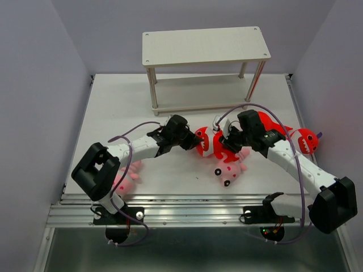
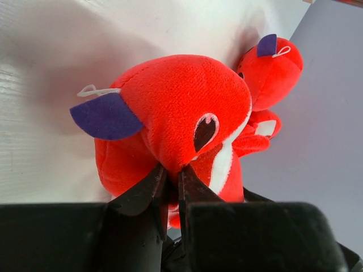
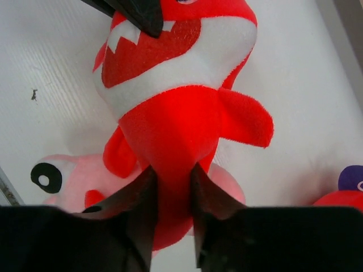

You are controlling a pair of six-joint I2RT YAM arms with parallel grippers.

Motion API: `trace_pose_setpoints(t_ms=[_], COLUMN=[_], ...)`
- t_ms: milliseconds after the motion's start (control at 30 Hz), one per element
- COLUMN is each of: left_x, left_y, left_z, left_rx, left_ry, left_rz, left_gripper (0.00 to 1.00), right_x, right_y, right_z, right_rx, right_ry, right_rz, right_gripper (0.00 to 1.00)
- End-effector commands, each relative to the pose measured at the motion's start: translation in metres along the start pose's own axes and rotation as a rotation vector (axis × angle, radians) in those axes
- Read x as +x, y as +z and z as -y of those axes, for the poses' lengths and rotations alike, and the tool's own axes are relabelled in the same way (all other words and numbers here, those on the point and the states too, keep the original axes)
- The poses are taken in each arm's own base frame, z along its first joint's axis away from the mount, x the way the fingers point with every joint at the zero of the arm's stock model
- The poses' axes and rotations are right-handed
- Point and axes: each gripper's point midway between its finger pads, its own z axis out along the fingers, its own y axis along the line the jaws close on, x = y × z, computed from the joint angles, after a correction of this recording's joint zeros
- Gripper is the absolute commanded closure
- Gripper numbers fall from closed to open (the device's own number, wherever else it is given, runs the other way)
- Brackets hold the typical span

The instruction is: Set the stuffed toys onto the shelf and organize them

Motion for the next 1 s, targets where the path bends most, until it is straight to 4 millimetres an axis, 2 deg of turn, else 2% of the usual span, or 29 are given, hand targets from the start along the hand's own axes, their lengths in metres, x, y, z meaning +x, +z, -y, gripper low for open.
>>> trace_pose_setpoints(t_ms=[0,33,67,167,200,233,333,367,400,433,500,533,567,633,667,700,733,767,800,900,967], left_x=[0.002,0.003,0.003,0.003,0.000,0.000,-0.008,-0.009,-0.013,-0.021,-0.032,-0.041,-0.049,-0.056,-0.060,-0.061,-0.063,-0.066,-0.070,-0.083,-0.096], left_y=[-0.012,-0.014,-0.015,-0.021,-0.022,-0.027,-0.037,-0.050,-0.052,-0.068,-0.080,-0.087,-0.104,-0.120,-0.138,-0.147,-0.154,-0.165,-0.174,-0.196,-0.214], left_z=[0.037,0.039,0.039,0.041,0.039,0.046,0.050,0.062,0.054,0.065,0.061,0.060,0.065,0.066,0.072,0.074,0.075,0.070,0.071,0.055,0.042], left_rx=[0.113,0.122,0.125,0.139,0.141,0.176,0.260,0.328,0.328,0.380,0.393,0.393,0.412,0.433,0.469,0.484,0.488,0.457,0.445,0.347,0.273], left_ry=[-0.009,-0.008,-0.003,0.017,0.026,0.043,0.143,0.171,0.215,0.241,0.291,0.342,0.370,0.441,0.525,0.573,0.626,0.715,0.749,0.866,0.884], left_rz=[-0.003,-0.008,-0.008,-0.005,0.001,-0.002,0.005,0.012,0.032,0.076,0.129,0.182,0.220,0.270,0.308,0.324,0.343,0.377,0.407,0.489,0.567], left_gripper=[1.00,1.00,1.00,0.99,0.97,0.80,0.52,0.35,0.32,0.24,0.20,0.14,0.08,0.07,0.07,0.07,0.07,0.07,0.06,0.06,0.04], right_x=[-0.021,-0.023,-0.024,-0.032,-0.035,-0.039,-0.048,-0.052,-0.054,-0.057,-0.056,-0.057,-0.056,-0.053,-0.053,-0.052,-0.052,-0.052,-0.052,-0.056,-0.066], right_y=[-0.005,-0.005,-0.004,-0.006,-0.007,-0.009,-0.015,-0.018,-0.021,-0.024,-0.031,-0.033,-0.035,-0.041,-0.043,-0.044,-0.048,-0.050,-0.049,-0.054,-0.056], right_z=[0.013,0.013,0.012,0.011,0.010,0.009,0.012,0.013,0.017,0.017,0.031,0.036,0.041,0.057,0.063,0.069,0.082,0.088,0.094,0.119,0.134], right_rx=[0.071,0.069,0.061,0.053,0.045,0.044,0.059,0.066,0.080,0.086,0.130,0.143,0.157,0.203,0.218,0.231,0.267,0.284,0.299,0.397,0.453], right_ry=[-0.036,-0.030,-0.024,0.010,0.019,0.037,0.059,0.072,0.081,0.093,0.132,0.149,0.161,0.189,0.204,0.219,0.234,0.259,0.273,0.308,0.313], right_rz=[0.075,0.082,0.087,0.108,0.116,0.129,0.154,0.166,0.176,0.187,0.199,0.211,0.218,0.236,0.246,0.251,0.270,0.283,0.289,0.340,0.396], right_gripper=[0.74,0.79,0.89,0.99,0.99,0.99,0.99,0.99,0.99,0.99,0.99,0.99,0.99,0.99,0.99,0.99,0.99,0.99,0.99,0.99,0.99])
